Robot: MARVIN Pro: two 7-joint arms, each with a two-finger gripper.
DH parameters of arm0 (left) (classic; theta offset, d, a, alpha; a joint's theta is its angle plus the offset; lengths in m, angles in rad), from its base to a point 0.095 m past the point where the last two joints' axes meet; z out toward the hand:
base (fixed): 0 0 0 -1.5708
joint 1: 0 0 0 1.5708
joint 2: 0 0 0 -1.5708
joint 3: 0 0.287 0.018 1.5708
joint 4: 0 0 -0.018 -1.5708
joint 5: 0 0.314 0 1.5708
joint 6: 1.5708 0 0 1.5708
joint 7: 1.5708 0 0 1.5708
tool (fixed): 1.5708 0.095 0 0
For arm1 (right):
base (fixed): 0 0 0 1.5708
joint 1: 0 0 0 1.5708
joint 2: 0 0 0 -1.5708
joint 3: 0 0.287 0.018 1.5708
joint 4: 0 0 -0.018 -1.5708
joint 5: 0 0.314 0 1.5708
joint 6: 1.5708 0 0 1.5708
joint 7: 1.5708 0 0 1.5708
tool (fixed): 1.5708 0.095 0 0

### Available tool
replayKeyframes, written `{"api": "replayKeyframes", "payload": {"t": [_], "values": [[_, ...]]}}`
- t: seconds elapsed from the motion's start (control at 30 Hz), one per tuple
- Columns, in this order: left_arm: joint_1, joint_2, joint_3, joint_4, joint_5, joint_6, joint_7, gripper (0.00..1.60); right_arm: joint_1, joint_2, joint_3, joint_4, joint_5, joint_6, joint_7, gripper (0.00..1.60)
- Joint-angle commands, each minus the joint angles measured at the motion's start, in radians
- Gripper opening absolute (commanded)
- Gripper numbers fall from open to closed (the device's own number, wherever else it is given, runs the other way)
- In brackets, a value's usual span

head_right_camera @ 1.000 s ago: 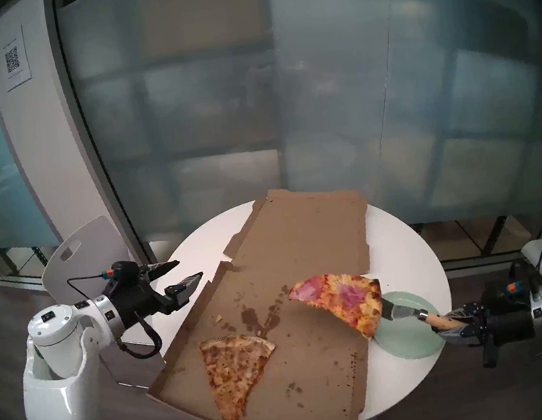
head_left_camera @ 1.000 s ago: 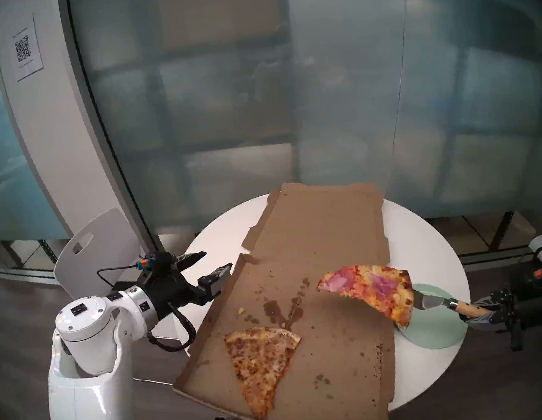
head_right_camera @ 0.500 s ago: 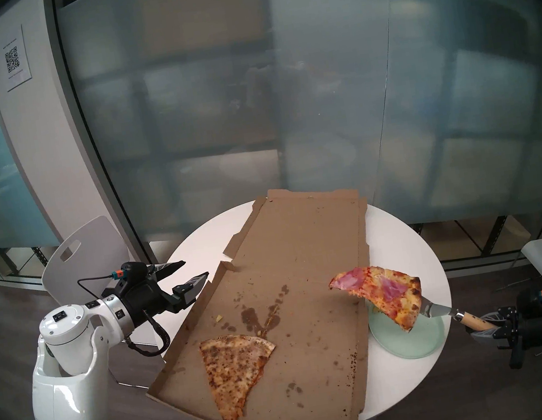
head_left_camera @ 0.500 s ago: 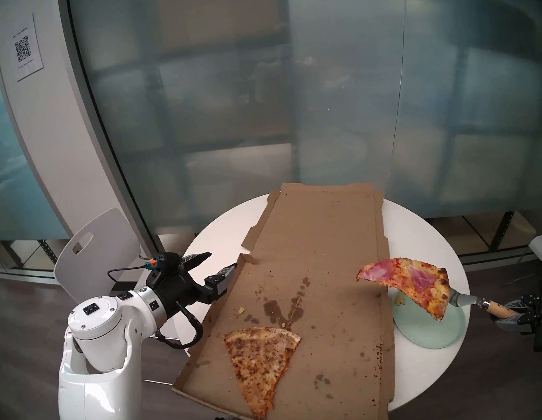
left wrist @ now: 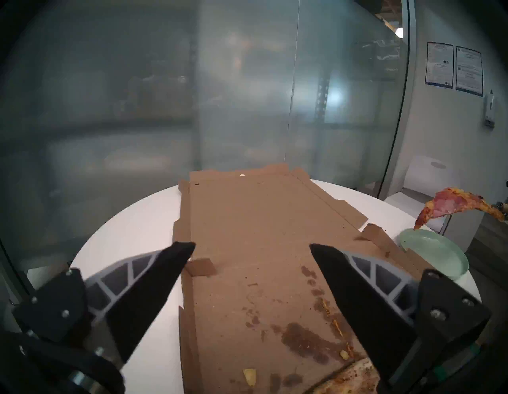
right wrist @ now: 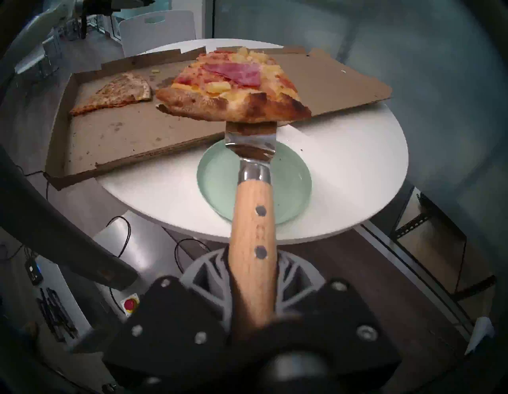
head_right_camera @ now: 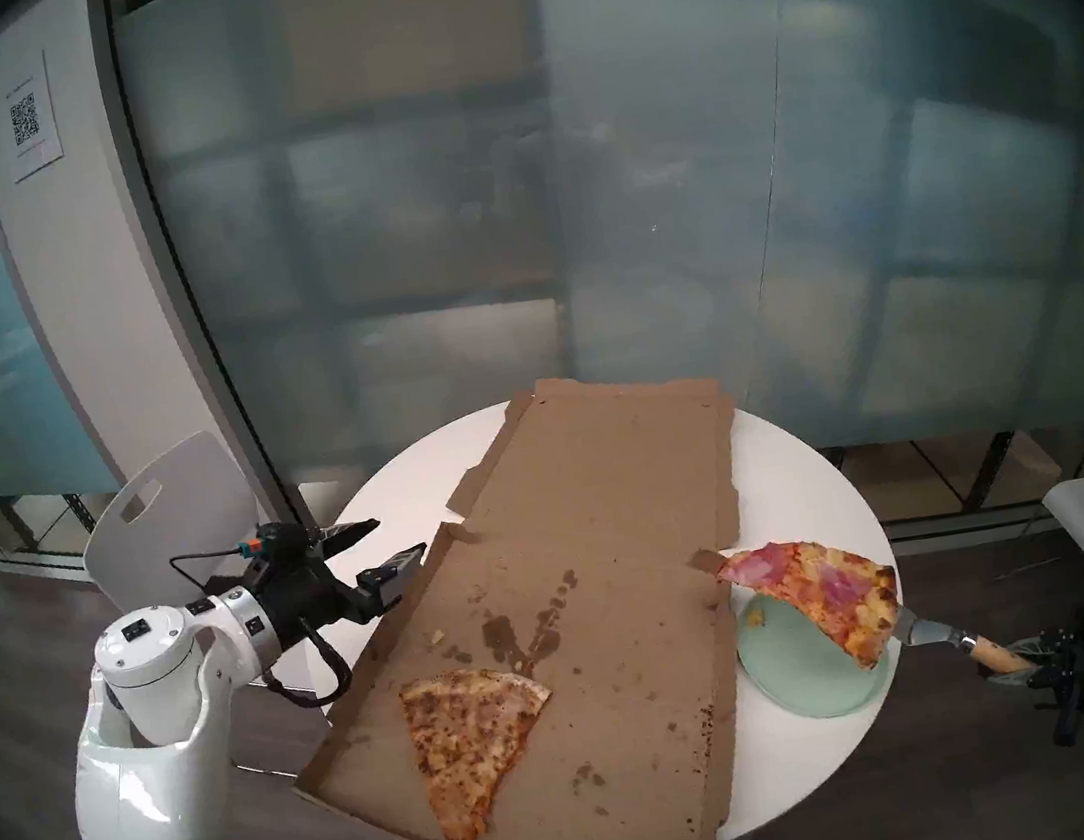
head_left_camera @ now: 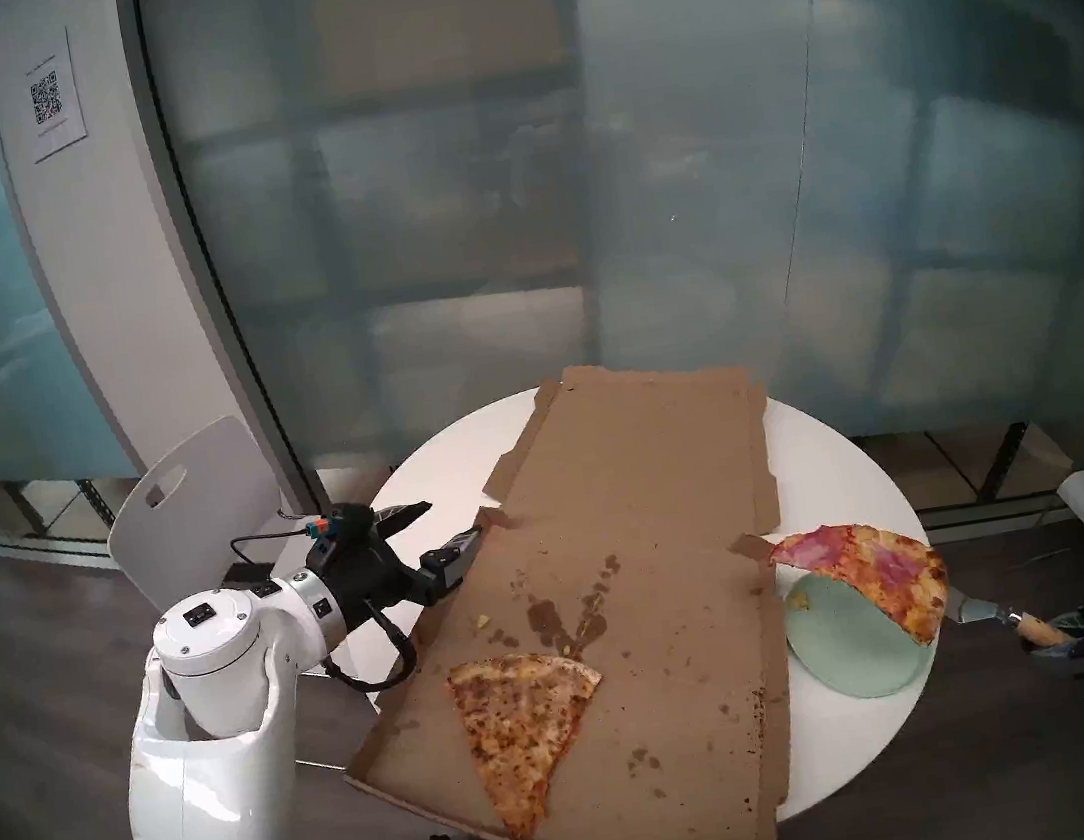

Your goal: Put pizza slice onto the plate

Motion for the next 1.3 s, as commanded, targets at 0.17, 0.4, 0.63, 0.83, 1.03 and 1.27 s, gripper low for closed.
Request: {"api": "replayKeyframes", "payload": {"t": [0.17, 0.4, 0.63, 0.83, 1.03, 1.27], "values": [[-0.004, 0.001, -0.004, -0.012, -0.008, -0.008, -0.006, 1.60, -0.018, 0.013, 0.044, 0.050, -0.004, -0.038, -0.002, 0.00], [-0.005, 0.002, 0.003, -0.009, -0.002, -0.011, -0.011, 1.60, -0.019, 0.005, 0.036, 0.074, -0.017, -0.061, -0.005, 0.00], [-0.002, 0.000, 0.005, -0.014, 0.006, -0.013, -0.010, 1.60, 0.002, 0.003, 0.005, 0.093, -0.026, -0.060, -0.023, 0.00], [0.015, -0.003, -0.003, -0.021, 0.006, -0.017, -0.011, 1.60, 0.012, 0.010, -0.023, 0.100, -0.048, -0.060, -0.050, 0.00], [0.027, -0.007, -0.003, -0.026, 0.005, -0.020, -0.009, 1.60, 0.021, 0.011, -0.054, 0.109, -0.086, -0.078, -0.085, 0.00], [0.040, -0.006, -0.008, -0.037, 0.005, -0.020, -0.006, 1.60, 0.037, 0.010, -0.073, 0.119, -0.106, -0.085, -0.100, 0.00]]}}
